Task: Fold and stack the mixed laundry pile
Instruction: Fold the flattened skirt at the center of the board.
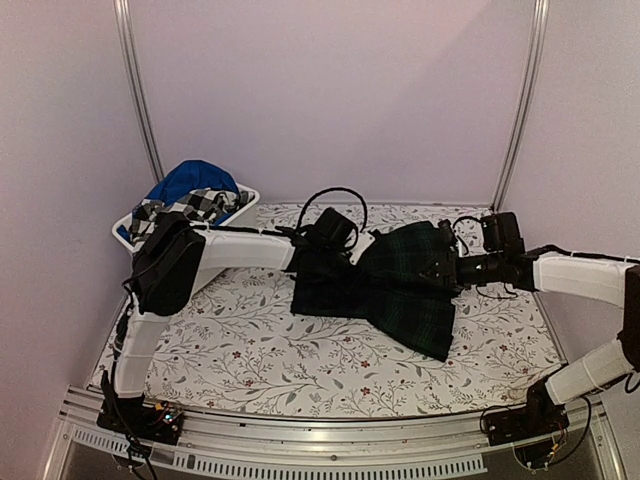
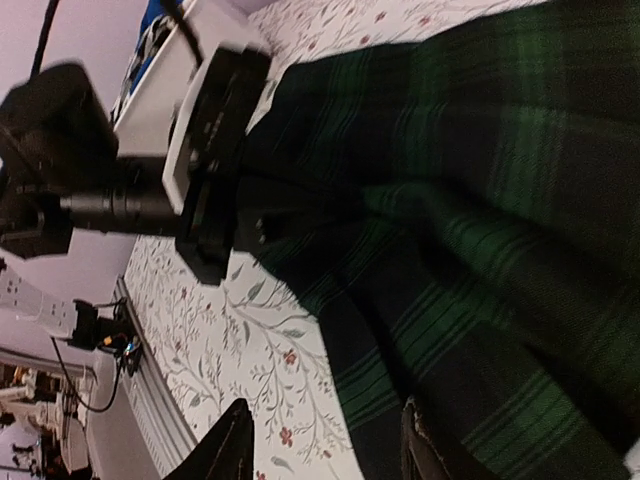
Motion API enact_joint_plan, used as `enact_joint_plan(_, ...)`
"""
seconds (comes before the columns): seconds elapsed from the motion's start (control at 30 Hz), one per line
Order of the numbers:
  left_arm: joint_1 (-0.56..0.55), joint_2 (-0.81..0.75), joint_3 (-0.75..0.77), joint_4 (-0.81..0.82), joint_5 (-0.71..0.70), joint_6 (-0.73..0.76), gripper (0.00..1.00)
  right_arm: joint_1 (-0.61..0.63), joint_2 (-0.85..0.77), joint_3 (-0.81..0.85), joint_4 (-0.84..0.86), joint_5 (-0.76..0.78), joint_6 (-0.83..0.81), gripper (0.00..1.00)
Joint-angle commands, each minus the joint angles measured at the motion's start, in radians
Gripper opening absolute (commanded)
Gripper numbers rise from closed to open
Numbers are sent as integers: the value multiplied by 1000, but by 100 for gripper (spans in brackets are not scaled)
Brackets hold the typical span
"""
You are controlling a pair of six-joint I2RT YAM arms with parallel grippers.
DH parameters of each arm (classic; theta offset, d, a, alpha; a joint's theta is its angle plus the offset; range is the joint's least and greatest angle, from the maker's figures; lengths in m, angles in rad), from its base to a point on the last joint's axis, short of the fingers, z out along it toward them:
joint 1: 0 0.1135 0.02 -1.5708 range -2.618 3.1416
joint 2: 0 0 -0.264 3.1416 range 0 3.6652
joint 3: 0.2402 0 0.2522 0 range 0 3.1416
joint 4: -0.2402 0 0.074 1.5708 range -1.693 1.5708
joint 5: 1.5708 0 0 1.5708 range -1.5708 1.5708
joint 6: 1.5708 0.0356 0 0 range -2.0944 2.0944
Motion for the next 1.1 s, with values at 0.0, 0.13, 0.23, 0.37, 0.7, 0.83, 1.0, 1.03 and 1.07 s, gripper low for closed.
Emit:
enact_joint_plan(0.0,18,-39,-15,-51,31,19,0,170,-12,-169,202,-15,174,49)
enact_joint_plan(0.13,17,-41,-46,-48,38,25,0,233,77,-215,269,10,235,48)
enact_joint_plan(0.23,15,-64,-99,-43,43,25,0,234,169,-228,287,36,247,48)
enact_joint_plan(0.37,14,-118,-195,-9,61,25,0,201,291,-217,283,81,224,48)
enact_joint_plan(0.7,10,-198,-129,-24,54,25,0,69,267,-191,153,196,143,47)
enact_joint_plan(0.83,-3,-213,-103,-53,68,51,0,66,248,-176,142,152,123,46)
enact_joint_plan(1.0,-42,-271,-226,-29,112,88,0,69,113,-177,95,114,59,46)
enact_joint_plan(1.03,-51,-271,-252,-24,113,98,0,68,49,-179,62,118,45,45)
enact_joint_plan(1.07,-59,-267,-275,-20,114,109,0,69,9,-180,36,127,33,45)
